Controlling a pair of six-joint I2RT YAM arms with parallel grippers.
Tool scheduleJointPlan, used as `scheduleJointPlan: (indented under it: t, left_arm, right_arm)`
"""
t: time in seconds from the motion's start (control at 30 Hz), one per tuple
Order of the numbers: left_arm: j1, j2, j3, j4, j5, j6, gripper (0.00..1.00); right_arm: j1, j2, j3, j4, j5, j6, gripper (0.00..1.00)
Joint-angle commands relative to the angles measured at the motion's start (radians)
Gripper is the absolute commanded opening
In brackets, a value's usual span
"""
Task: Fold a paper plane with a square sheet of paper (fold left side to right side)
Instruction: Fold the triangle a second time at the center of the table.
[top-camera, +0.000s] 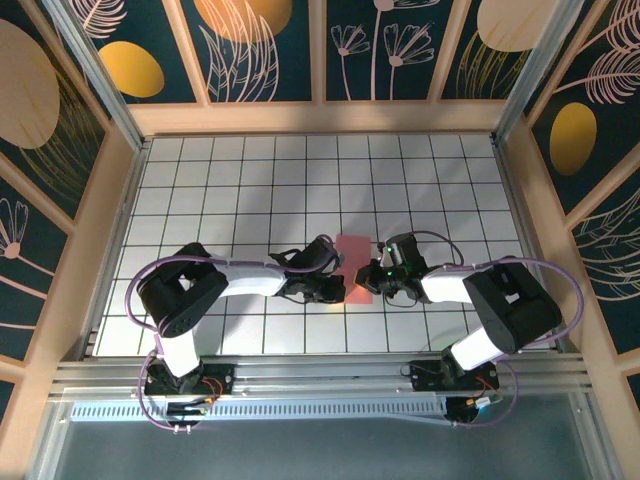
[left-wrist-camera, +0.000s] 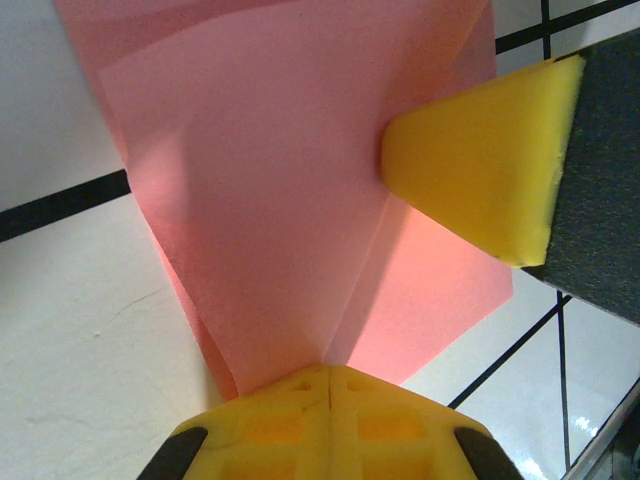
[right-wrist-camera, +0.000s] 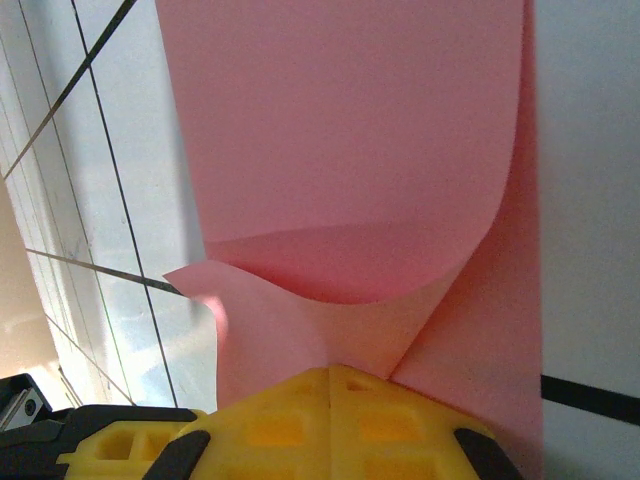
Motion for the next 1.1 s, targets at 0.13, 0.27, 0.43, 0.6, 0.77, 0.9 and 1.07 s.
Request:
scheduleJointPlan:
  t: [0.13,0.27,0.43,0.6,0.77,0.9,1.07]
  left_arm:
    - [-0.004,-0.02,-0.048,-0.04,-0.03,-0.014,0.0]
    - [-0.004,-0.035,-0.084,-0.026,-0.025,-0.025,0.0]
    - [-0.004,-0.055,-0.123,-0.005,-0.002,-0.033,0.0]
    - [-0.003,-0.08,-0.15,-0.009,-0.004,-0.036,0.0]
    - [-0.003,-0.135,-0.169,-0.01,-0.009,-0.045,0.0]
    - [-0.002,-0.2,-0.156,0.003,-0.008,-0.052,0.0]
    - [0.01,-0.185,-0.119,0.009,0.0,-0.043,0.0]
  right_arm:
    - [0.014,0.043,-0.004,-0.1,0.046,-0.028,0.0]
    - [0.013,0.043,-0.005,-0.102,0.046,-0.028,0.0]
    - [0.013,0.048,-0.005,-0.099,0.045,-0.03,0.0]
    - [0.013,0.052,-0.003,-0.099,0.043,-0.031,0.0]
    - [0.013,0.05,-0.001,-0.099,0.04,-0.03,0.0]
    - [0.013,0.043,-0.002,-0.103,0.042,-0.032,0.0]
    - [0.013,0.038,-0.002,-0.103,0.042,-0.033,0.0]
